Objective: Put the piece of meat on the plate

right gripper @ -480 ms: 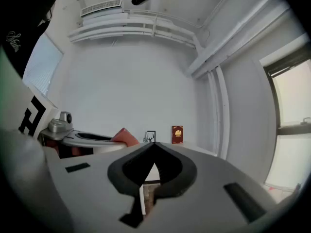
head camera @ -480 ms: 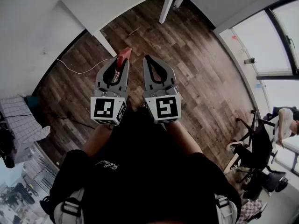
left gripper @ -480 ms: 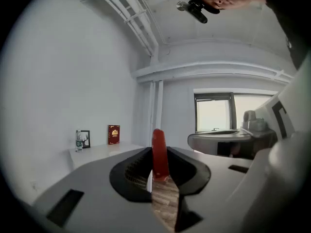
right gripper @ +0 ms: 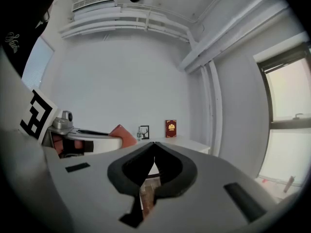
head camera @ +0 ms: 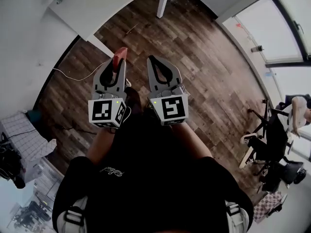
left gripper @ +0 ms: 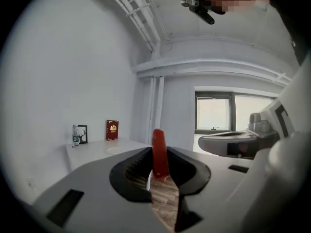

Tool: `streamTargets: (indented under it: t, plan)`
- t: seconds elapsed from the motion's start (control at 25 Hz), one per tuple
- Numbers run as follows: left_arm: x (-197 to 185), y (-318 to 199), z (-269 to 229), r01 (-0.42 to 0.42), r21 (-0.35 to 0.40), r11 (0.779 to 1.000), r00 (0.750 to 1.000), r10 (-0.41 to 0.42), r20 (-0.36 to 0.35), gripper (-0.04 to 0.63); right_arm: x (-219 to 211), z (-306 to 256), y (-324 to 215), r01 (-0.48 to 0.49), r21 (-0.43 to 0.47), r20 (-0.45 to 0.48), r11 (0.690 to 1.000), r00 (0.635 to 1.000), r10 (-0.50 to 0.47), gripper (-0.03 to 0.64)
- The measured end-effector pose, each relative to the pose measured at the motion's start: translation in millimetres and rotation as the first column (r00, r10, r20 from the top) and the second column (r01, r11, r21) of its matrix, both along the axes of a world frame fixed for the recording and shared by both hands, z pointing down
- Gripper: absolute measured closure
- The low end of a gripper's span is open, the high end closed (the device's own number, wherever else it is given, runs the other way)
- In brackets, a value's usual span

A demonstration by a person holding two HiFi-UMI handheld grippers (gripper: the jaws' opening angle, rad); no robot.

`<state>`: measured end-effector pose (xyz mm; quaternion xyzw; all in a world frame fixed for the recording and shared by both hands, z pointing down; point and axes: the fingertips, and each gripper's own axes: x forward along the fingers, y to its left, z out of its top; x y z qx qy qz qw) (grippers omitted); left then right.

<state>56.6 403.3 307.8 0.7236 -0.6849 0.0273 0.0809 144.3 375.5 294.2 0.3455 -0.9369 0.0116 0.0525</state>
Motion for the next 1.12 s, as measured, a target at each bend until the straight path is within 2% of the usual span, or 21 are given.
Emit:
streamTargets:
  t: [0.12, 0.24, 0.64, 0.88, 1.12]
  plan:
    - [-14.8, -16.7, 1.5, 0.018, 0.004, 1.000, 1.000, -0.018, -0.005, 0.511, 3.2, 8.8, -17.1, -0.023, -0.017, -0.025, 1.000, 0.999, 0.023, 0.595]
    - [-32.0, -32.6, 8.8, 0.029, -0.018, 0.999, 0.999, -0.030, -0.015, 0.511, -11.3, 19.5, -36.2, 0.012, -0.030, -0.068, 0.999, 0.998, -0.014, 0.595]
    - [-105.4, -93.8, 25.8, 0.038, -0.062, 0.997, 0.999, -0.040, -0.018, 0.511, -108.4, 39.1, -108.7, 0.083, -0.075, -0.111, 0.994, 0.990, -0.091, 0.595]
    - [-154.7, -122.7, 31.9, -0.001, -0.086, 0.996, 1.000, -0.001, -0.030, 0.511, -172.5, 40.6, -137.9, 0.127, -0.075, -0.156, 0.989, 0.978, -0.138, 0.595]
    - [-183.8, -148.1, 38.2, -0.026, -0.098, 0.995, 0.999, 0.021, -0.049, 0.511, -202.7, 38.1, -158.5, 0.138, -0.060, -0.187, 0.989, 0.971, -0.147, 0.595]
